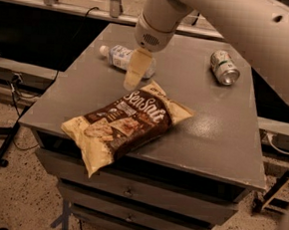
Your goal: Pick blue plastic bottle
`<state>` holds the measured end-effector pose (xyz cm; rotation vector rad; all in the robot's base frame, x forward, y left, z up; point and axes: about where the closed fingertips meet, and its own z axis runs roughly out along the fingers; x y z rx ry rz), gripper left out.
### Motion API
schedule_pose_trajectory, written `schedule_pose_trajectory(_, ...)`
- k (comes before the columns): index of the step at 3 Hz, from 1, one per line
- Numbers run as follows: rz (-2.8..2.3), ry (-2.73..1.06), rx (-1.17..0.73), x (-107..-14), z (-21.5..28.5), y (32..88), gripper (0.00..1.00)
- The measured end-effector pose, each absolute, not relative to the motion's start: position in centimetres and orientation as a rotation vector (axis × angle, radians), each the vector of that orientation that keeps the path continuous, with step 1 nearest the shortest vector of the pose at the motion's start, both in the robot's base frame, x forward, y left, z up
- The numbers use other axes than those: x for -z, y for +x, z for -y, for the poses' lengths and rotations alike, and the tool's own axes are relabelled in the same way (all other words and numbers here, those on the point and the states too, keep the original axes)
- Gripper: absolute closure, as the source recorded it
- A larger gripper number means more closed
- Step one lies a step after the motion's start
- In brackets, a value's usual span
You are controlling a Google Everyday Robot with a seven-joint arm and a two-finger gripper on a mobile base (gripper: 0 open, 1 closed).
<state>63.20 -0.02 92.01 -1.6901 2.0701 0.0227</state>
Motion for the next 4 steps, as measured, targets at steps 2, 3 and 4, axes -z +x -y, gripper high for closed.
schedule_pose_trajectory(2,-2.147,-1.532,-0.103,-88.7,-3.8,71.8,0.0)
schedule_pose_trajectory(3,-2.235,-1.449,-0.113,-86.5,-4.0,73.3,0.0)
schedule_pose_trajectory(4,-2.308,-1.371,-0.132,-84.9,-3.8,74.3,0.16)
